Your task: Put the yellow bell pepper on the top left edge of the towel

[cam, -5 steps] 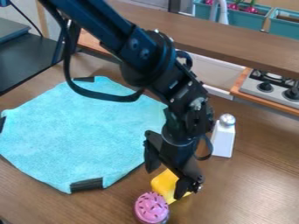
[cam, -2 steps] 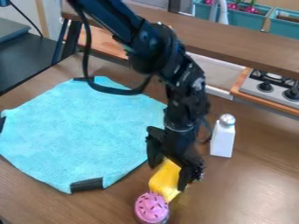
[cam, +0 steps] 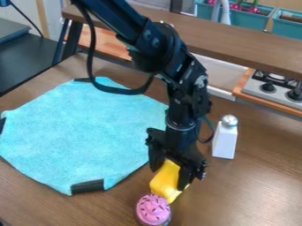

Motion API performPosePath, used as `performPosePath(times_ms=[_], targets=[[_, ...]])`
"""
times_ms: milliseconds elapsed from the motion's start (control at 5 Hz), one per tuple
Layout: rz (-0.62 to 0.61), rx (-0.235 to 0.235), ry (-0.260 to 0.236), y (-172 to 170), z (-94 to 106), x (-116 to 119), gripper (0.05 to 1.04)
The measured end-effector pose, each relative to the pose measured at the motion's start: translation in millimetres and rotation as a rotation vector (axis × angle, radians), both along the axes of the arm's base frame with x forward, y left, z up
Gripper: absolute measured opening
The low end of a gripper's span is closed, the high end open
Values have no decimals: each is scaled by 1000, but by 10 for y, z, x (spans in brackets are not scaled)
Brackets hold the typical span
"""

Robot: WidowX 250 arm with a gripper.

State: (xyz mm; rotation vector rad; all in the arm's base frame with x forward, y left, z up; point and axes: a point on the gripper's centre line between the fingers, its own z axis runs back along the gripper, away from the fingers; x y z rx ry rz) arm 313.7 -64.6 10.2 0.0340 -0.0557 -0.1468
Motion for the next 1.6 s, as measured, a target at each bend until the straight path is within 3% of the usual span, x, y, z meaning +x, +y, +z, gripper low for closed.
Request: performPosePath(times_ms=[200,400,600,800,1000,1600], targets=[[57,-25,32,103,52,18,816],[189,-99,3,365,378,193,816],[368,-144,-3,750,649,350,816],[498,-154,-24,1113,852,442,816],[583,-147,-44,1435,915,519,816],[750,-111,-74,2182,850,777,816]])
